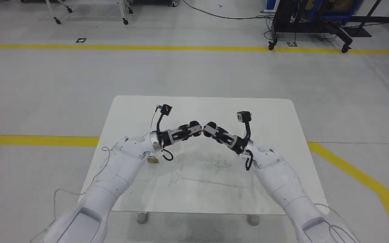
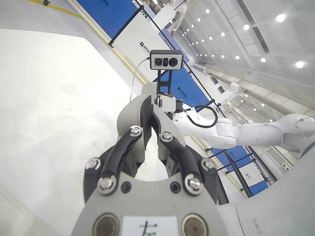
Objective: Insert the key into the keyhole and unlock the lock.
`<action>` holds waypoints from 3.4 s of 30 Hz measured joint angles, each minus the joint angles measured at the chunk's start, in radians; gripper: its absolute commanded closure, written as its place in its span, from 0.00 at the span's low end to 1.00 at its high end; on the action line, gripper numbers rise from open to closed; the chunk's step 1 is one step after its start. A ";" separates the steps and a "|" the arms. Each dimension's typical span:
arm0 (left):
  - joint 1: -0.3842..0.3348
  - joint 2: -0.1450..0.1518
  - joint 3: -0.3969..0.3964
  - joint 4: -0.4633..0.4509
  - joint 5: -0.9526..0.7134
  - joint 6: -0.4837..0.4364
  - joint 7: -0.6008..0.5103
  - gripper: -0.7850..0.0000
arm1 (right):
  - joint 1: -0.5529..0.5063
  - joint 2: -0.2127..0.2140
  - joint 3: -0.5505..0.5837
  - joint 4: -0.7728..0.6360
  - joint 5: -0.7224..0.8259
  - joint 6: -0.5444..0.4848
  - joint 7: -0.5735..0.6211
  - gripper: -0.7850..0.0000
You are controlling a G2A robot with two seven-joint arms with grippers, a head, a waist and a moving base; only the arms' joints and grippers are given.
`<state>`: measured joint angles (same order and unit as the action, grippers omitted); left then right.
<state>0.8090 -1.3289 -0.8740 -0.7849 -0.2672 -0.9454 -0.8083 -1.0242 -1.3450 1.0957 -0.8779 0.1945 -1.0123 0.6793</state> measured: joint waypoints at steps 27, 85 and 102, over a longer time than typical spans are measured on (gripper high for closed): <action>-0.013 -0.001 0.018 0.016 -0.043 -0.007 -0.060 1.00 | 0.001 -0.021 0.033 -0.002 -0.025 0.000 0.016 1.00; -0.009 0.076 0.078 -0.171 0.014 0.192 -0.259 1.00 | 0.074 0.275 -0.212 -0.214 0.113 0.204 0.333 0.75; -0.023 0.072 0.117 -0.173 0.055 0.180 -0.246 0.00 | 0.150 0.310 -0.377 -0.163 0.179 0.144 0.273 1.00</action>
<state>0.7856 -1.2570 -0.7572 -0.9580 -0.2121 -0.7656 -1.0545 -0.8742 -1.0352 0.7184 -1.0413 0.3735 -0.8681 0.9522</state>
